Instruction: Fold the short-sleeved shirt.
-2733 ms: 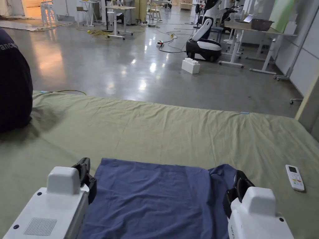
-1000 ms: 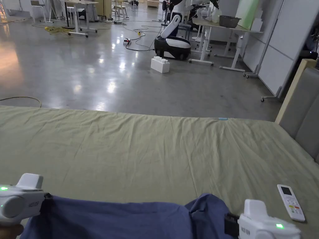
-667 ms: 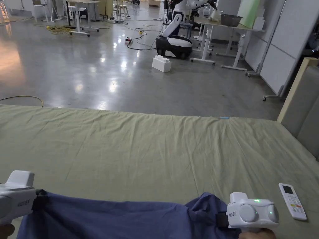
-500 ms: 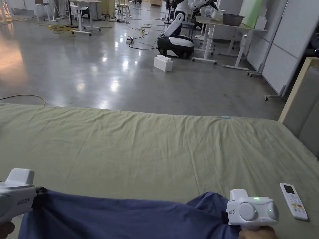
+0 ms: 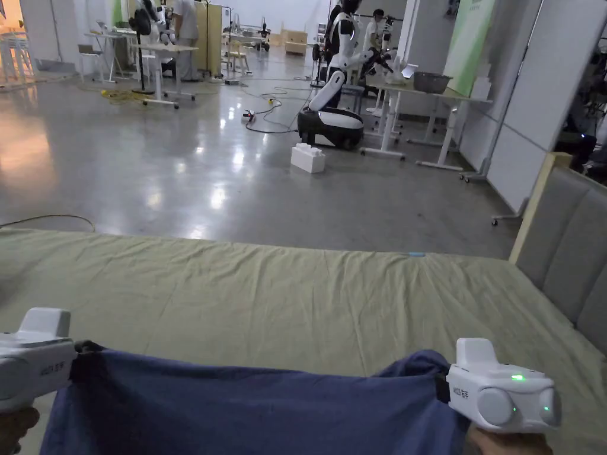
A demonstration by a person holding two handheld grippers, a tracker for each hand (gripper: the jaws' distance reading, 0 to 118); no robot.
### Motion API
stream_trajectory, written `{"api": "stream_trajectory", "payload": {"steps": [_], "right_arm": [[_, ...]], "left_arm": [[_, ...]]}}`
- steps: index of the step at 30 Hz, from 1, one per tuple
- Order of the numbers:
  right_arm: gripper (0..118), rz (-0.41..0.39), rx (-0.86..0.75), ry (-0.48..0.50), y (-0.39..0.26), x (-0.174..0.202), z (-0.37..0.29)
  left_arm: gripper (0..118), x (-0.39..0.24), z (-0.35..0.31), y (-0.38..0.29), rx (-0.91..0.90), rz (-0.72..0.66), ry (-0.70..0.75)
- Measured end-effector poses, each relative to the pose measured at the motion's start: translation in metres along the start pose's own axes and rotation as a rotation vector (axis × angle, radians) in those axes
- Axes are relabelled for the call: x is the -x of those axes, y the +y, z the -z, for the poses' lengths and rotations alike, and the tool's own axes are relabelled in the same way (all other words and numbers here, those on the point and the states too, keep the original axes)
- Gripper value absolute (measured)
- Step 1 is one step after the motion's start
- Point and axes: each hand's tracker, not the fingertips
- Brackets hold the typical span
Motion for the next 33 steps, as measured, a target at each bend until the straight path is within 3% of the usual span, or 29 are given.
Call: {"api": "stream_trajectory", "payload": {"steps": [12, 18, 24, 33], "right_arm": [[2, 0.037, -0.294, -0.008, 0.088, -0.009, -0.153], [2, 0.003, -0.445, -0.029, 0.141, -0.011, -0.203], [2, -0.003, -0.512, -0.056, 0.199, -0.006, -0.223], [2, 0.001, -0.592, -0.119, 0.27, -0.001, -0.198]], "left_arm": [[6, 0.019, -0.145, 0.082, -0.26, -0.021, 0.012], [6, 0.032, -0.191, 0.125, -0.336, -0.03, 0.036], [6, 0.035, -0.212, 0.179, -0.398, -0.019, 0.064], [6, 0.034, -0.196, 0.255, -0.467, 0.002, 0.114]]}}
